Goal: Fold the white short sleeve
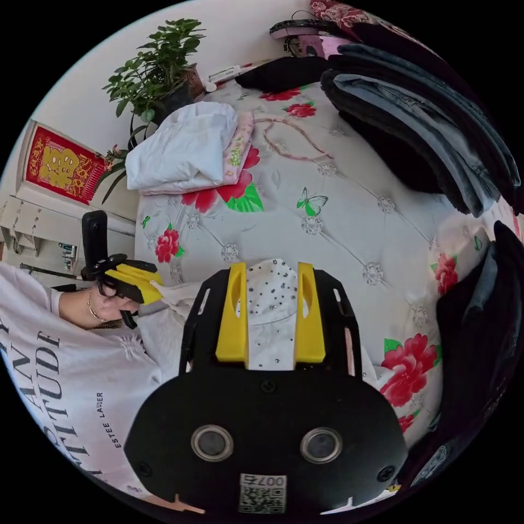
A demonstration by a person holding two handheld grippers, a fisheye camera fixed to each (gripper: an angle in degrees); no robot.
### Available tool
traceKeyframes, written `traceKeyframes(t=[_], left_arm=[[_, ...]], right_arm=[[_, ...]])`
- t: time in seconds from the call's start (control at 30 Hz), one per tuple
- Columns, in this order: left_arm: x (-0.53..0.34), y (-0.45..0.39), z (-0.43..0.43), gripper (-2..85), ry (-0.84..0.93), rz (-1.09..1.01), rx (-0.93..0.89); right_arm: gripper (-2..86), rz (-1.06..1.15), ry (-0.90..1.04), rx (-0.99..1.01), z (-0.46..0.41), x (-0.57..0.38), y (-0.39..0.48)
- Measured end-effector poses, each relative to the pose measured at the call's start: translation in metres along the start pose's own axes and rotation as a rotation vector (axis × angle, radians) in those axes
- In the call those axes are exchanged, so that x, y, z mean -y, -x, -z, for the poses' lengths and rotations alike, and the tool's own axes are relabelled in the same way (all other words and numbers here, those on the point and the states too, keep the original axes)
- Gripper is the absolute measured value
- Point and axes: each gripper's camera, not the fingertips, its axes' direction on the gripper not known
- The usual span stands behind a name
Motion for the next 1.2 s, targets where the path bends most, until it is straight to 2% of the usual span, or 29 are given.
traceKeyframes(t=[0.1,0.17,0.2,0.3,0.37,0.4,0.53,0.6,0.7,0.8,0.93,1.0,1.07,1.2], left_arm=[[-0.006,-0.017,-0.016,-0.9,0.046,-0.069,0.032],[-0.014,-0.022,-0.023,-0.9,0.056,-0.074,0.042],[-0.017,-0.023,-0.024,-0.9,0.056,-0.076,0.044],[-0.03,-0.032,-0.026,-0.9,0.067,-0.133,0.067],[-0.041,-0.043,-0.036,-0.9,0.111,-0.216,0.088],[-0.044,-0.047,-0.04,-0.9,0.128,-0.238,0.088],[-0.068,-0.066,-0.098,-0.9,0.329,-0.4,0.131],[-0.081,-0.07,-0.124,-0.9,0.407,-0.442,0.153],[-0.099,-0.078,-0.153,-0.9,0.485,-0.513,0.182],[-0.11,-0.086,-0.173,-0.9,0.538,-0.568,0.192],[-0.126,-0.095,-0.194,-0.9,0.615,-0.679,0.261],[-0.132,-0.095,-0.2,-0.9,0.628,-0.692,0.273],[-0.138,-0.096,-0.208,-0.9,0.639,-0.708,0.288],[-0.146,-0.09,-0.218,-0.7,0.639,-0.703,0.28]], right_arm=[[5.0,0.016,0.102,-0.037,-0.028,0.02,0.013],[2.6,0.068,0.167,-0.192,-0.048,0.012,0.025],[2.3,0.081,0.14,-0.217,-0.044,0.007,0.027],[1.5,0.049,-0.114,-0.187,0.008,-0.036,0.02],[2.1,-0.071,-0.299,-0.108,0.051,-0.091,-0.002],[2.4,-0.12,-0.318,-0.086,0.057,-0.106,-0.01],[4.7,-0.517,-0.218,-0.027,0.053,-0.209,-0.064],[5.4,-0.607,-0.235,0.031,0.056,-0.237,-0.068],[6.8,-0.538,-0.273,0.045,0.068,-0.234,-0.048],[8.3,-0.379,-0.239,0.007,0.067,-0.199,-0.019],[7.4,-0.279,-0.096,-0.004,0.039,-0.165,0.0],[4.9,-0.272,-0.028,-0.084,0.033,-0.166,0.007],[2.6,-0.282,-0.065,-0.188,0.057,-0.186,0.015],[2.3,-0.352,-0.223,-0.158,0.11,-0.25,0.016]])
